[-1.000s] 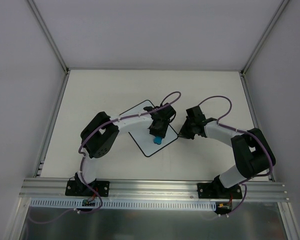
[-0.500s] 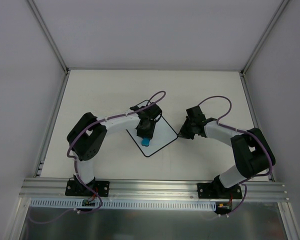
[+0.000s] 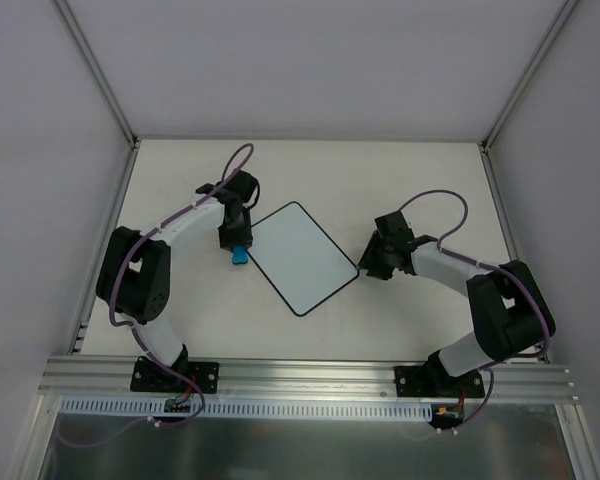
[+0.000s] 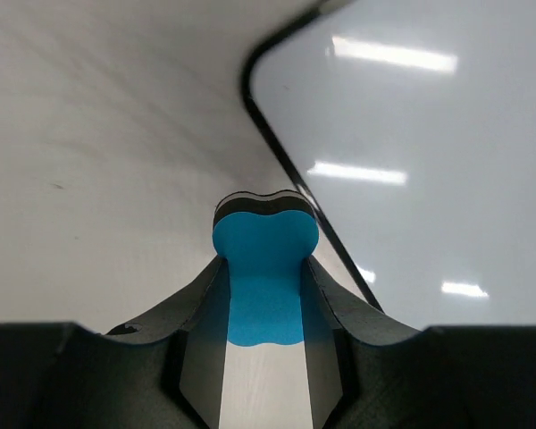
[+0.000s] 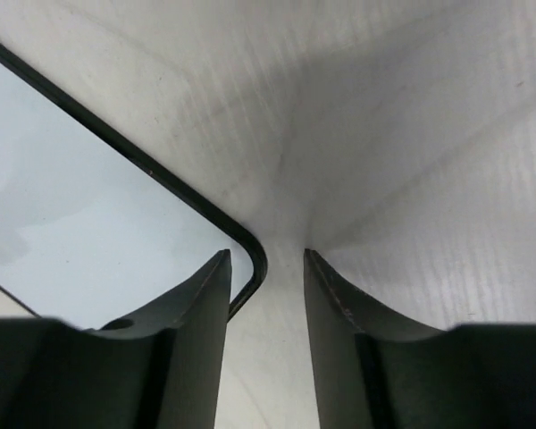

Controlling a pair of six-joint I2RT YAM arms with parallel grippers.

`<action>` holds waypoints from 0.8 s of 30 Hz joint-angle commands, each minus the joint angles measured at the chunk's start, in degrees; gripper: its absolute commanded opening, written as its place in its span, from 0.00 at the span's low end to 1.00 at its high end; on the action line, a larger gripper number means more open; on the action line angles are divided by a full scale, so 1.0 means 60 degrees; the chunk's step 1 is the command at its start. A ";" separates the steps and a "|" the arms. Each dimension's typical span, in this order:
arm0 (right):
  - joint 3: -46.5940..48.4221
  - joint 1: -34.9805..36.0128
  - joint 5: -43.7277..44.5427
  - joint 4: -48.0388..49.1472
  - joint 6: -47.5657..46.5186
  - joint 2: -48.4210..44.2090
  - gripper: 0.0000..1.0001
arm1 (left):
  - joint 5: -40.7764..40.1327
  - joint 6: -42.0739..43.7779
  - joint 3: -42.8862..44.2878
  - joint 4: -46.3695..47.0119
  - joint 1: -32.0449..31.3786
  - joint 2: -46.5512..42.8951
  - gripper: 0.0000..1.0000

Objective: Erase the whiteboard

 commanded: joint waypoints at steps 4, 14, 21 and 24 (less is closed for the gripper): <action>0.0280 -0.0093 0.1265 -0.1769 -0.0940 -0.0784 0.70 | -0.0701 0.0190 0.0630 -0.0201 0.1588 0.0238 0.00; 0.1130 -0.0122 0.2478 -0.3192 -0.2538 -0.3083 0.99 | -0.0702 0.0249 0.1920 0.0077 0.3215 0.2112 0.01; 0.1219 -0.0298 0.3300 -0.3822 -0.3578 -0.4987 0.99 | -0.0716 0.0132 0.2126 0.0122 0.3362 0.2569 0.43; 0.1350 -0.0342 0.3769 -0.4086 -0.3784 -0.5763 0.99 | -0.0774 0.0073 0.1951 0.0122 0.3362 0.2393 0.70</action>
